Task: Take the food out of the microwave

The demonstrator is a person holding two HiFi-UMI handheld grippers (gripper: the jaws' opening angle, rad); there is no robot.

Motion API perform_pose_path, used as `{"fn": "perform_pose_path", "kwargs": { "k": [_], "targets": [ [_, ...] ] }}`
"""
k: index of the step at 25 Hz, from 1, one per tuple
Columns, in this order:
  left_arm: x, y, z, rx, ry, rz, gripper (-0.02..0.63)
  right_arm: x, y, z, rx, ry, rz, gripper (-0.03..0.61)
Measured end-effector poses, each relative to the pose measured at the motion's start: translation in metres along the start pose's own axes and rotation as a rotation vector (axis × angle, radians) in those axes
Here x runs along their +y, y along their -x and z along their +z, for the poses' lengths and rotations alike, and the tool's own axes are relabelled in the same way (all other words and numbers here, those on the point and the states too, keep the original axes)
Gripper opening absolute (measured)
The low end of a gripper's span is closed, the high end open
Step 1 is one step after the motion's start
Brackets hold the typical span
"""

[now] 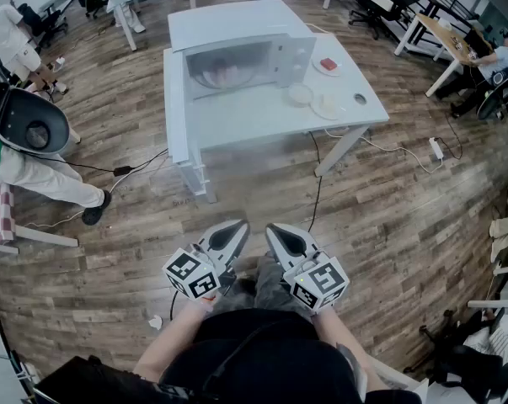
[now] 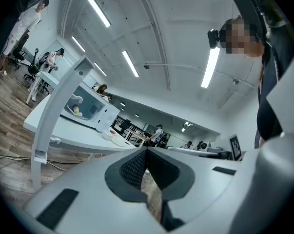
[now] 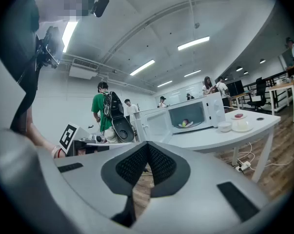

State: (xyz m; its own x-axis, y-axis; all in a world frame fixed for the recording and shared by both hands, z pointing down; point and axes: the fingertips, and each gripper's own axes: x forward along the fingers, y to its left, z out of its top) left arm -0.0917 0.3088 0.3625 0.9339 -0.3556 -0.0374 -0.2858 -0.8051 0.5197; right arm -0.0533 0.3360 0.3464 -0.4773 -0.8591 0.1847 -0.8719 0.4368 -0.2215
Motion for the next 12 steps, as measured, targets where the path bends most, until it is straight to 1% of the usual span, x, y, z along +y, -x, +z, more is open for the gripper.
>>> {"fn": "perform_pose_path", "kwargs": {
  "k": [4,8,12],
  "targets": [
    [0.011,-0.016,0.001,0.011,0.005,0.004,0.011,-0.020,-0.005,0.004,-0.002,-0.017,-0.016,0.018],
    [0.024,-0.042,0.007,0.009,-0.008,0.002,0.011,-0.044,-0.019,0.006,0.004,-0.019,-0.015,0.018],
    [0.046,-0.064,0.017,-0.001,0.001,0.036,0.011,-0.067,-0.044,0.016,0.012,-0.018,0.008,0.018]
  ]
}}
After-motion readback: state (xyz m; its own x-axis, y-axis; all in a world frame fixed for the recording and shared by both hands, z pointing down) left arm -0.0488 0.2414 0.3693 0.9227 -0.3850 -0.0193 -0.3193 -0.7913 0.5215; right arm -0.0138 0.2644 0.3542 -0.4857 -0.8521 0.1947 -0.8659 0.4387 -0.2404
